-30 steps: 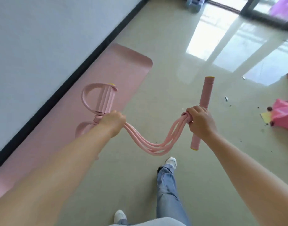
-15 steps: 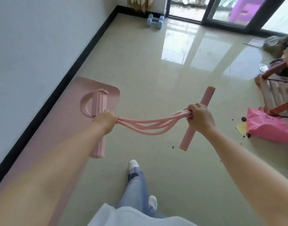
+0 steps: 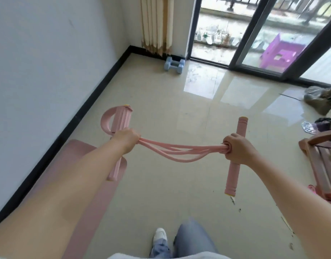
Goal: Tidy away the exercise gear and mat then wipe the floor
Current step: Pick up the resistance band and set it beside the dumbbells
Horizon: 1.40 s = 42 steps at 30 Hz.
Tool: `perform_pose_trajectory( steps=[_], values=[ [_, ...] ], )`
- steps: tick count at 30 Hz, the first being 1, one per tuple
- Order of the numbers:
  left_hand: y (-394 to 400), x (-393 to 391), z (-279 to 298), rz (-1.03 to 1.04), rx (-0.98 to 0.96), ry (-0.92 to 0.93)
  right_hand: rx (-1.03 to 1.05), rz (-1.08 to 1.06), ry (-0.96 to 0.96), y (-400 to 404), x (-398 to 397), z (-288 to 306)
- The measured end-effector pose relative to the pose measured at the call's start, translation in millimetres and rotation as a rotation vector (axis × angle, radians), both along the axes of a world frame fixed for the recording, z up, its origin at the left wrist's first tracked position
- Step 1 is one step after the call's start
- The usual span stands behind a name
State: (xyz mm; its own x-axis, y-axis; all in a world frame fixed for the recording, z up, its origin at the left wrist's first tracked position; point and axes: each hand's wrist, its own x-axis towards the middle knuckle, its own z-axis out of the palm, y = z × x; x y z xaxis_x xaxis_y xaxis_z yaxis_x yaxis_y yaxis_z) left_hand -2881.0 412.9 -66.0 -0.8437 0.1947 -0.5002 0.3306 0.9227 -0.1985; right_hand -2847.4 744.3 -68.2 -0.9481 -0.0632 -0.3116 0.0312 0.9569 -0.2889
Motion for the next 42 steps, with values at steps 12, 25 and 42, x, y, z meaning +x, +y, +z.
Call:
perform_pose_trajectory(
  steps=[12, 25, 42],
  values=[
    [23.4, -322.3, -2.0, -0.018, -0.296, -0.037, 0.059, 0.325, -0.141, -7.0, -386.7, -20.0],
    [-76.6, -678.5, -30.4, -0.148, -0.343, -0.075, 0.089, 0.291, -0.160, -121.9, -748.4, -59.1],
    [-91.5, -1089.0, -129.6, -0.529, -0.284, -0.248, -0.235, 0.007, -0.246, -163.1, -1075.0, -189.3]
  ],
)
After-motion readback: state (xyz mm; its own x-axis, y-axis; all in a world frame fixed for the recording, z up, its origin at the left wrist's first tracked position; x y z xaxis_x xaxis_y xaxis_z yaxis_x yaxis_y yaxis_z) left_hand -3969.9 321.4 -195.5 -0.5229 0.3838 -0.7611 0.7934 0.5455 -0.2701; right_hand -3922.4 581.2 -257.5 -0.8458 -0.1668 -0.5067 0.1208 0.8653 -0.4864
